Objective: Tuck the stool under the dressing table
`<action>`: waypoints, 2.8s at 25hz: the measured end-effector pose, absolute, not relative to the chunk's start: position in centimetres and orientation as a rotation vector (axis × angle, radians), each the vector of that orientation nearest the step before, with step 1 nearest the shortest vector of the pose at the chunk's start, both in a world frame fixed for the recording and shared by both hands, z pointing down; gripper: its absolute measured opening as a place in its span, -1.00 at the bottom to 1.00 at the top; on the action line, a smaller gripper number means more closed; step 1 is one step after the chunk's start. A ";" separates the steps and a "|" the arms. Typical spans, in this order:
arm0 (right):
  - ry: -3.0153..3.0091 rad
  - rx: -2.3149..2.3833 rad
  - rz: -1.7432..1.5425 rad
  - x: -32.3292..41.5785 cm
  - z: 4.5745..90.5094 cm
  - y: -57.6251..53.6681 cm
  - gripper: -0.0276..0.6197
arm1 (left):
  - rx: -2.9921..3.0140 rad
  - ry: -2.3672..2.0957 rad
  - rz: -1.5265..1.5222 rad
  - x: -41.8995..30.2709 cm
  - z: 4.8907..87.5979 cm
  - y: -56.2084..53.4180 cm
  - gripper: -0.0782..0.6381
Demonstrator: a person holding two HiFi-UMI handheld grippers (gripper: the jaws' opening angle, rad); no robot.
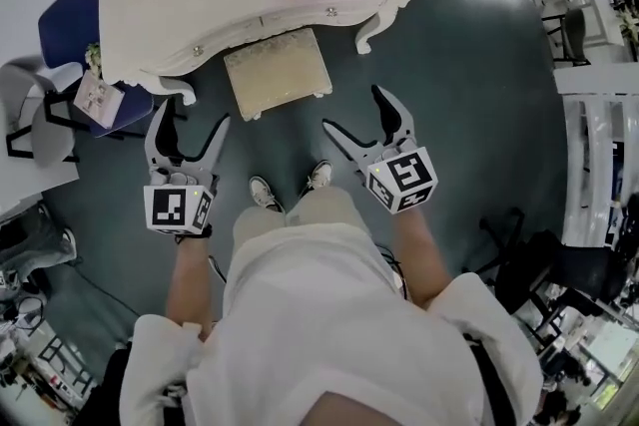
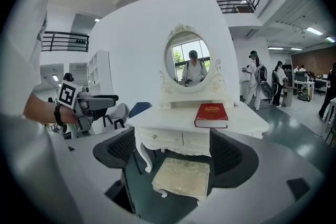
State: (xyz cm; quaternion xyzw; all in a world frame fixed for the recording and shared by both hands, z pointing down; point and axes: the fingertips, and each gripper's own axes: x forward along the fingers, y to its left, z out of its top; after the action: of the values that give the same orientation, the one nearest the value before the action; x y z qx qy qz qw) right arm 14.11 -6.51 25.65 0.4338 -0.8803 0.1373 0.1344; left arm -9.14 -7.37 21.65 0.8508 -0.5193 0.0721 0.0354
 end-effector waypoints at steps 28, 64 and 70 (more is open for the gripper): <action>-2.231 1.093 0.585 13.8 60.3 -11.6 0.27 | 2.290 -1.563 0.313 -10.8 52.7 -9.6 0.36; -1.941 1.023 0.384 17.1 81.9 -16.5 0.13 | 2.226 -1.311 0.784 -9.0 82.2 -11.3 0.44; -1.928 1.030 0.380 17.2 83.0 -17.1 0.12 | 2.221 -1.329 0.781 -9.1 82.9 -11.4 0.44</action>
State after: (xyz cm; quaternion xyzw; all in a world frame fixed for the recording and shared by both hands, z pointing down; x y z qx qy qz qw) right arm 17.18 -17.12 83.00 0.4158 -0.7781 0.1532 0.4452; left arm -9.07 -11.43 82.94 0.8019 -0.4797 0.2821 0.2173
